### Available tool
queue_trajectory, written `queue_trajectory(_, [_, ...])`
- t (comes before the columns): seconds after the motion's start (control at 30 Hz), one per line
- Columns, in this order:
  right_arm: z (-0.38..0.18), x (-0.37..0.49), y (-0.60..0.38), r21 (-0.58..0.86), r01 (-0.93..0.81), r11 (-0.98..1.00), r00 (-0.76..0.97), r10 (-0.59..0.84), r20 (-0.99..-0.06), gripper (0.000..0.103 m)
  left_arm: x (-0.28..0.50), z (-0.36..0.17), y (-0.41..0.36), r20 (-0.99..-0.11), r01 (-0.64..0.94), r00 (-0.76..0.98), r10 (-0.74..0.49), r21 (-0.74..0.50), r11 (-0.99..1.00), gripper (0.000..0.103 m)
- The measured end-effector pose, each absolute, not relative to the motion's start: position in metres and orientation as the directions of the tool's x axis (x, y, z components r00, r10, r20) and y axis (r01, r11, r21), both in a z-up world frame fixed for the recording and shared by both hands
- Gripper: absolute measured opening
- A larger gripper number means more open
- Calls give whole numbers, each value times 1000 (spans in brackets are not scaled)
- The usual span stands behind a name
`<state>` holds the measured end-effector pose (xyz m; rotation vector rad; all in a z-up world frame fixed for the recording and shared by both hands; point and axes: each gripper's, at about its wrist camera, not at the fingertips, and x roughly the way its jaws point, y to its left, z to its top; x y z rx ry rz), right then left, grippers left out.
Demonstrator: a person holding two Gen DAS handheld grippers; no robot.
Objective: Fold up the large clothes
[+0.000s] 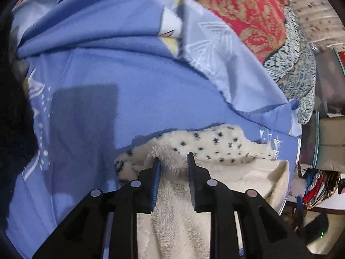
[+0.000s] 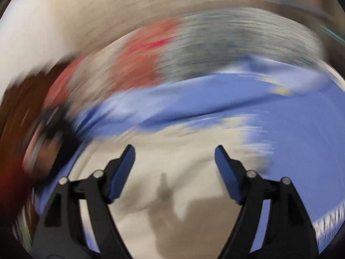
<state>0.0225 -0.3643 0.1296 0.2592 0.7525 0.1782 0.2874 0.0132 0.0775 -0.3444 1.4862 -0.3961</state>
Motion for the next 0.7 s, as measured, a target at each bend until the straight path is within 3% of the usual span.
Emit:
queue_trajectory(0.1, [115, 47, -285, 200, -291, 936, 574, 338, -746, 80, 285, 94, 11, -871, 72, 64, -487, -482, 873, 47])
queue_trajectory(0.13, [103, 59, -266, 161, -333, 929, 505, 320, -802, 74, 283, 100, 12, -868, 87, 66, -492, -486, 870, 47])
queue_trajectory(0.17, [84, 76, -247, 104, -387, 916, 413, 273, -869, 27, 279, 106, 15, -865, 105, 69, -496, -488, 866, 47])
queue_trajectory(0.2, [74, 87, -241, 81, -404, 911, 372, 244, -896, 4, 278, 110, 18, -861, 117, 72, -503, -493, 862, 47])
queue_trajectory(0.33, [86, 134, -253, 61, -306, 950, 513, 219, -830, 4, 268, 128, 38, -827, 151, 104, -553, -537, 830, 49])
queue_trajectory(0.4, [91, 163, -266, 30, -186, 982, 635, 143, -759, 8, 268, 126, 45, -849, 139, 142, -509, -492, 859, 61])
queue_trajectory(0.43, [82, 176, -271, -16, -114, 993, 646, 61, -761, 17, 269, 119, 46, -868, 117, 140, -476, -463, 879, 69])
queue_trajectory(0.47, [62, 191, -278, -78, -29, 997, 606, -44, -794, 41, 270, 111, 47, -878, 98, 121, -463, -454, 886, 70])
queue_trajectory(0.5, [44, 200, -285, -88, 8, 996, 546, -79, -834, 54, 270, 100, 49, -884, 69, 89, -460, -455, 888, 70])
queue_trajectory(0.57, [33, 196, -304, 20, 42, 999, 525, -5, -851, 55, 263, 98, 55, -881, 72, 114, -460, -454, 888, 70])
queue_trajectory(0.67, [66, 156, -341, 247, 81, 966, 657, 134, -742, 79, 247, 109, 54, -857, 163, 174, -485, -460, 873, 71])
queue_trajectory(0.7, [80, 136, -355, 309, 75, 948, 700, 171, -693, 80, 240, 110, 51, -854, 188, 175, -491, -460, 868, 72])
